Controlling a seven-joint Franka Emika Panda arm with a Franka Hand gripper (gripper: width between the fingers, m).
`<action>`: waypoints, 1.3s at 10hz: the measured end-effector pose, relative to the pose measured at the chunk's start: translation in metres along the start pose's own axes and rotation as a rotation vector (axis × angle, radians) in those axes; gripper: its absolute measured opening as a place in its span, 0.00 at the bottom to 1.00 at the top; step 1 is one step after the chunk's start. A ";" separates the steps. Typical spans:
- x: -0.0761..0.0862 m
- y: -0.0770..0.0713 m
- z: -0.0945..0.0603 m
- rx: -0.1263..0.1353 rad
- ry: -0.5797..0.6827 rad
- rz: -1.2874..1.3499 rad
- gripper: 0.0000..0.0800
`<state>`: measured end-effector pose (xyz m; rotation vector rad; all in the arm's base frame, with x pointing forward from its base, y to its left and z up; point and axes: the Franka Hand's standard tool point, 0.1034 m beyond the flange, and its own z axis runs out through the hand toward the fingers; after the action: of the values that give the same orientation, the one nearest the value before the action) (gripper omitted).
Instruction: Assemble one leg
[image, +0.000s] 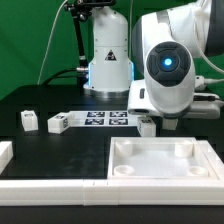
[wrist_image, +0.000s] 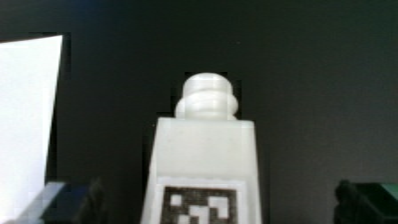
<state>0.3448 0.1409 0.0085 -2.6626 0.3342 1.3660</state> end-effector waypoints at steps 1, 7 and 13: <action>0.000 0.000 0.000 0.000 0.000 -0.002 0.66; 0.000 0.000 0.000 0.000 0.000 -0.002 0.36; -0.034 -0.004 -0.043 -0.007 -0.028 -0.021 0.36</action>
Offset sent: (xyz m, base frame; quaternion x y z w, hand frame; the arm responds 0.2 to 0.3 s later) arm 0.0000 0.0000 0.0000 0.0000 0.0000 0.0000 1.0000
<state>0.3599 0.1402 0.0609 -2.6422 0.2987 1.3995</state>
